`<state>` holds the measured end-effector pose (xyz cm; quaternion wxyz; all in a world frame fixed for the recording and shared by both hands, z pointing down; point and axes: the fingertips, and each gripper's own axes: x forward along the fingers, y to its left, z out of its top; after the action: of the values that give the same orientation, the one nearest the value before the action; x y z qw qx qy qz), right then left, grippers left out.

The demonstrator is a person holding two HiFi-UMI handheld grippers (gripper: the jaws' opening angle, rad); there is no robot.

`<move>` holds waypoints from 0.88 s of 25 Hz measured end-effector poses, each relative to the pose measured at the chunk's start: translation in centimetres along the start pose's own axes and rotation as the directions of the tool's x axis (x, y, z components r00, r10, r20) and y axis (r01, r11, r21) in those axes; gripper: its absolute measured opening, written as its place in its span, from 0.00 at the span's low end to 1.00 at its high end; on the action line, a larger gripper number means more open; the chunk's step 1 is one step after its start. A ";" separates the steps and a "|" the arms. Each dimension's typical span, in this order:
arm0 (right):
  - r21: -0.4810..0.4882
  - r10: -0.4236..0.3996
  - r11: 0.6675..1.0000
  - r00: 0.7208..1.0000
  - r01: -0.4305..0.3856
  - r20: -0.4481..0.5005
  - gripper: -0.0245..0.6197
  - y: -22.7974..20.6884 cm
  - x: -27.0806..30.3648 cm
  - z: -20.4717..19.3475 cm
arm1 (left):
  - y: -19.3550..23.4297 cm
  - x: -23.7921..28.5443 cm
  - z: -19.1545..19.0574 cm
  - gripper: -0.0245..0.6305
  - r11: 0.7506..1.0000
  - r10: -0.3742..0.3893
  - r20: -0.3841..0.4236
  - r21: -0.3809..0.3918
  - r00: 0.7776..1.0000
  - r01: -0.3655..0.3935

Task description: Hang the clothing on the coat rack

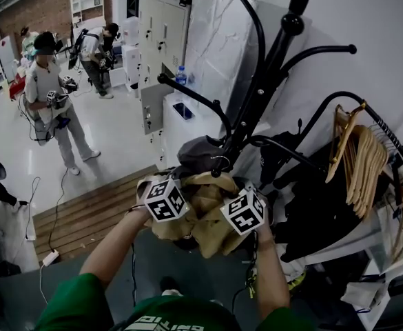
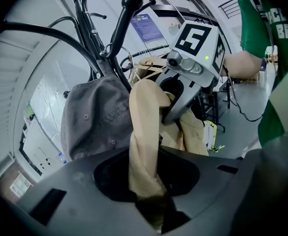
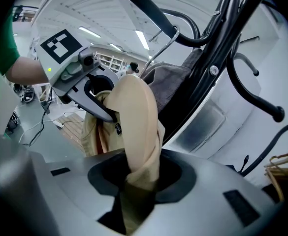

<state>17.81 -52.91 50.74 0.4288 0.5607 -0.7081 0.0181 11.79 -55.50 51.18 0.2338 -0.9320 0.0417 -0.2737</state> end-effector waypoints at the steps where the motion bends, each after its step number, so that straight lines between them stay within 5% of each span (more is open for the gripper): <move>1: 0.009 0.004 1.000 1.000 -0.004 0.005 0.24 0.0 0.0 0.0 | 0.1 0.0 0.0 0.17 1.000 0.021 -0.003 -0.002 1.000 -0.021; 10: 0.050 -0.005 0.999 0.997 0.002 0.075 0.35 -0.1 -2.8 0.4 | 0.7 -2.7 0.3 0.30 0.982 0.188 -0.028 -0.027 0.982 -0.189; 22: 0.096 -0.055 0.995 0.977 0.036 0.208 0.36 -0.3 -9.9 -1.1 | -3.4 -6.7 2.5 0.30 0.931 0.310 -0.006 -0.202 0.951 -0.305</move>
<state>18.77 -44.76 45.09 0.3255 0.5946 -0.7350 -0.0188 7.24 -50.08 47.59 0.1790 -0.9363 0.2113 -0.2159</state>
